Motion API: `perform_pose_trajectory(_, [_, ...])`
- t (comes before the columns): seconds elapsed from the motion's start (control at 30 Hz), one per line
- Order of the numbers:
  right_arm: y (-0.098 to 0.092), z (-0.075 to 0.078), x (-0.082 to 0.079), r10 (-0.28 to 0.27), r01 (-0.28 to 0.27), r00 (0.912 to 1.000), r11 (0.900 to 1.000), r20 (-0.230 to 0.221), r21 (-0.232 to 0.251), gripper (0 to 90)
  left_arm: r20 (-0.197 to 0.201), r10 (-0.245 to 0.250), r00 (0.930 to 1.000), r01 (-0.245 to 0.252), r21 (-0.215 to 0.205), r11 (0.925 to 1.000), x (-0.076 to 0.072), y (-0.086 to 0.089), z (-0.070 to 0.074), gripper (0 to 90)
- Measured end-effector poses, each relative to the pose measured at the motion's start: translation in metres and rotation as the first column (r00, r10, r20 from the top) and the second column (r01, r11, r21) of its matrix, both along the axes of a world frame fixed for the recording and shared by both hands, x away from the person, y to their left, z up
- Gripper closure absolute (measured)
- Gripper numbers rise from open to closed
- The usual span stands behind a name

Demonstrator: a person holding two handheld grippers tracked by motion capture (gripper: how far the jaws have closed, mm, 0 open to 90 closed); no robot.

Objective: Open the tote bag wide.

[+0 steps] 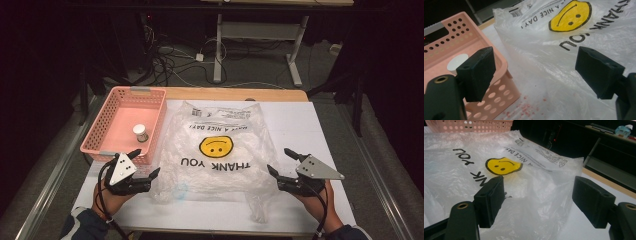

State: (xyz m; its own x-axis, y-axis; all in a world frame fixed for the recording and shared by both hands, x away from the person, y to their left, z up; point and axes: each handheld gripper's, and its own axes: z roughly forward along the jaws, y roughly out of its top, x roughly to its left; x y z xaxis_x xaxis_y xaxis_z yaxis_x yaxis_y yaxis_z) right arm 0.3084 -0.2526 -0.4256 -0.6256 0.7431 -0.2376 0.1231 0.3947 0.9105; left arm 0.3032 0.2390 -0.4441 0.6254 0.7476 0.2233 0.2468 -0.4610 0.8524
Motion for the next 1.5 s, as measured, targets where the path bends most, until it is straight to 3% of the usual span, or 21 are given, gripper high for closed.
perform_pose_trajectory(0.37, [0.004,-0.007,0.009,0.006,-0.008,0.9982,1.0,-0.06,-0.027,29.7,0.003,-0.008,1.0,0.008,0.047,0.9988,-0.002,-0.004,-0.002,17.4])
perform_pose_trajectory(0.6, [-0.002,0.004,0.048,-0.025,0.021,0.9951,0.999,-0.095,-0.04,32.9,0.007,-0.013,0.9999,0.013,0.042,0.999,-0.002,-0.004,-0.002,17.4])
perform_pose_trajectory(0.77, [0.0,0.016,0.1,-0.073,0.065,0.9897,0.996,-0.123,-0.064,32.2,0.003,-0.022,0.9998,0.022,0.047,0.9987,0.003,-0.006,-0.004,17.4])
perform_pose_trajectory(0.9, [0.011,0.018,0.149,-0.145,0.127,0.969,0.987,-0.2,-0.099,32.3,0.002,-0.035,0.9994,0.035,0.063,0.9974,0.003,-0.007,-0.005,17.5])
perform_pose_trajectory(0.93, [0.011,0.018,0.149,-0.145,0.127,0.969,0.987,-0.2,-0.099,32.3,0.002,-0.039,0.9992,0.039,0.068,0.997,0.002,-0.007,-0.005,17.5])
perform_pose_trajectory(0.97, [0.016,0.016,0.17,-0.184,0.155,0.9564,0.978,-0.227,-0.137,33.5,0.003,-0.043,0.9991,0.043,0.07,0.9966,0.001,-0.007,-0.005,17.5])
perform_pose_trajectory(1.0, [0.017,0.014,0.18,-0.209,0.175,0.9485,0.972,-0.238,-0.157,35.2,0.003,-0.043,0.9991,0.043,0.07,0.9966,0.001,-0.007,-0.005,17.5])
perform_pose_trajectory(1.03, [0.017,0.009,0.189,-0.226,0.192,0.9394,0.97,-0.258,-0.147,38.6,0.001,-0.049,0.9988,0.049,0.075,0.996,0.001,-0.007,-0.005,17.5])
perform_pose_trajectory(1.1, [0.015,-0.004,0.204,-0.252,0.236,0.9077,0.968,-0.335,-0.09,40.9,0.0,-0.056,0.9984,0.056,0.072,0.9958,0.0,-0.006,-0.006,17.4])
perform_pose_trajectory(1.17, [0.015,-0.017,0.215,-0.272,0.251,0.8887,0.962,-0.369,-0.105,44.6,-0.002,-0.069,0.9976,0.069,0.07,0.9952,0.0,-0.006,-0.006,17.4])
perform_pose_trajectory(1.23, [0.017,-0.027,0.223,-0.291,0.251,0.874,0.956,-0.389,-0.152,46.0,-0.005,-0.071,0.9975,0.071,0.069,0.9951,0.001,-0.006,-0.006,17.5])
perform_pose_trajectory(1.3, [0.018,-0.035,0.227,-0.275,0.237,0.8652,0.961,-0.419,-0.142,53.8,-0.001,-0.065,0.9979,0.064,0.082,0.9945,0.001,-0.007,-0.007,17.5])
perform_pose_trajectory(1.37, [0.022,-0.043,0.23,-0.285,0.229,0.8524,0.957,-0.438,-0.177,61.6,0.003,-0.071,0.9975,0.07,0.097,0.9928,-0.001,-0.008,-0.007,17.5])
perform_pose_trajectory(1.5, [0.025,-0.046,0.23,-0.288,0.231,0.8517,0.956,-0.438,-0.18,78.3,0.002,-0.079,0.9969,0.078,0.108,0.9911,-0.002,-0.011,-0.007,17.5])
